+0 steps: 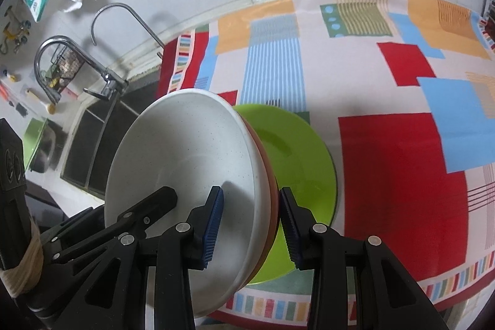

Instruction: Organize plates and bowls

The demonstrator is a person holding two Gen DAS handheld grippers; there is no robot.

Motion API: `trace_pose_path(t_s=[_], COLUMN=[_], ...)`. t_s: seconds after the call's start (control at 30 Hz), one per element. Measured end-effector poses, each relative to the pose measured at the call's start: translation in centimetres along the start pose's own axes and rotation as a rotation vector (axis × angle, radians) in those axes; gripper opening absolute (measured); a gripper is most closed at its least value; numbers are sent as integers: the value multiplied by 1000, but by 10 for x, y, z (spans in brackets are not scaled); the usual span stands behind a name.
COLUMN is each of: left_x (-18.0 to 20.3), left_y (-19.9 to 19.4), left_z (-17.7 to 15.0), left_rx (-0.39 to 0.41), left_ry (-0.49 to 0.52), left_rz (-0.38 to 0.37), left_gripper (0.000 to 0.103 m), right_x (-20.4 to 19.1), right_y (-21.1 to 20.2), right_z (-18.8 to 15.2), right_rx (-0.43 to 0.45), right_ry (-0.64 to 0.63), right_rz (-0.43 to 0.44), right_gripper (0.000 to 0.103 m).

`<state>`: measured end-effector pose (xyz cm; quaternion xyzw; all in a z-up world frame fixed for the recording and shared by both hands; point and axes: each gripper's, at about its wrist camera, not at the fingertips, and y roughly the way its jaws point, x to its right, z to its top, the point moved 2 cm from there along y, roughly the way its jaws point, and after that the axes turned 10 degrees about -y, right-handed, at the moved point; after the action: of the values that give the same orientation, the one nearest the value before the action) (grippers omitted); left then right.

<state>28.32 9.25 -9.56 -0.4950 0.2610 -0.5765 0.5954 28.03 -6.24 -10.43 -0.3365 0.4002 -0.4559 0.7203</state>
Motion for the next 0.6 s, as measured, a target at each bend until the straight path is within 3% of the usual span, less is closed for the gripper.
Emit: trace_pose_path(t_s=[0.37,0.6], left_x=[-6,-7], left_y=[18,18], left_z=[-1,-2], left_rx=[-36,-24], left_ry=[10,43], left_rz=[10,-8], left_gripper=[30,30], right_x=[4,-1], right_y=[23,22], right_z=[0,-2], right_rx=[-45,-26], right_ry=[5,-33], right_rz=[0,-23], right_gripper=[38,40])
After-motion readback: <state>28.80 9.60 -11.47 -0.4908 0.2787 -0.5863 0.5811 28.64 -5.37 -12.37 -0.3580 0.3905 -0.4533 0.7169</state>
